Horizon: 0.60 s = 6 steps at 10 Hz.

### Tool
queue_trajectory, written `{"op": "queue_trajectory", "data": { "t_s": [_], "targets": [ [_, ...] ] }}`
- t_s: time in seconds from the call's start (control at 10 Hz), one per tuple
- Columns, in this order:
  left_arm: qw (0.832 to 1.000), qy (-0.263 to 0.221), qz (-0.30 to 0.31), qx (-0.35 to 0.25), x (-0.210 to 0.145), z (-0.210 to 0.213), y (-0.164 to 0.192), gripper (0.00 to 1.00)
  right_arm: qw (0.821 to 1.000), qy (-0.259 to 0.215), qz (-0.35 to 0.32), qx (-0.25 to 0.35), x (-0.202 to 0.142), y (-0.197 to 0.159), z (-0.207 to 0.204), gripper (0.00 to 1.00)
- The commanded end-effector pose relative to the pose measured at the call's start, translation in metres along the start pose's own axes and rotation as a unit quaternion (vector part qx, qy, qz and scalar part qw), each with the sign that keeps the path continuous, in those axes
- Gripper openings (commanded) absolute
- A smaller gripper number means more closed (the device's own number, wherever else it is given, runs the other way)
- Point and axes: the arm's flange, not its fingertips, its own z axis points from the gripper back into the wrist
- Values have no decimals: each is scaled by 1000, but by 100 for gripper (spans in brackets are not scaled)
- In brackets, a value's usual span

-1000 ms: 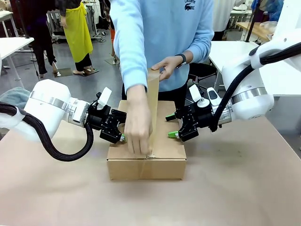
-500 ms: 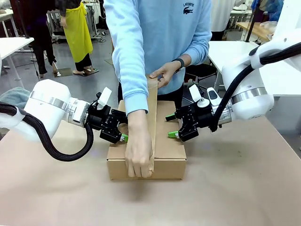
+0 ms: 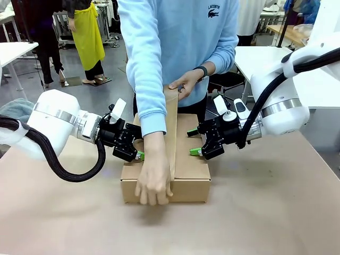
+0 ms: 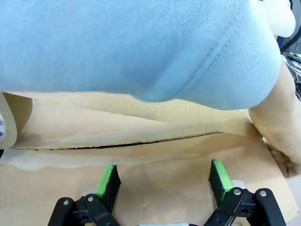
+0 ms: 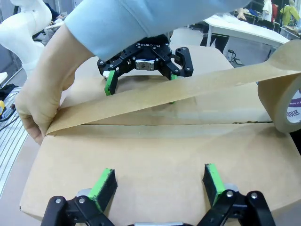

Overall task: Pack the gift set into the box.
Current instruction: Press and hold the closed box until the human finishes sealing it.

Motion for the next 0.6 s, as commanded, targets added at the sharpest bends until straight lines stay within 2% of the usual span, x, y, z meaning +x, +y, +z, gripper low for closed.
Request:
{"op": "queue_trajectory", "data": {
  "t_s": [0.0, 0.5],
  "targets": [
    [1000, -1, -6, 0, -3, 0, -2, 100, 1000, 3, 5, -1, -2, 3, 0, 100],
    [1000, -1, -6, 0, -3, 0, -2, 100, 1000, 3, 5, -1, -2, 3, 0, 100]
  ]
}}
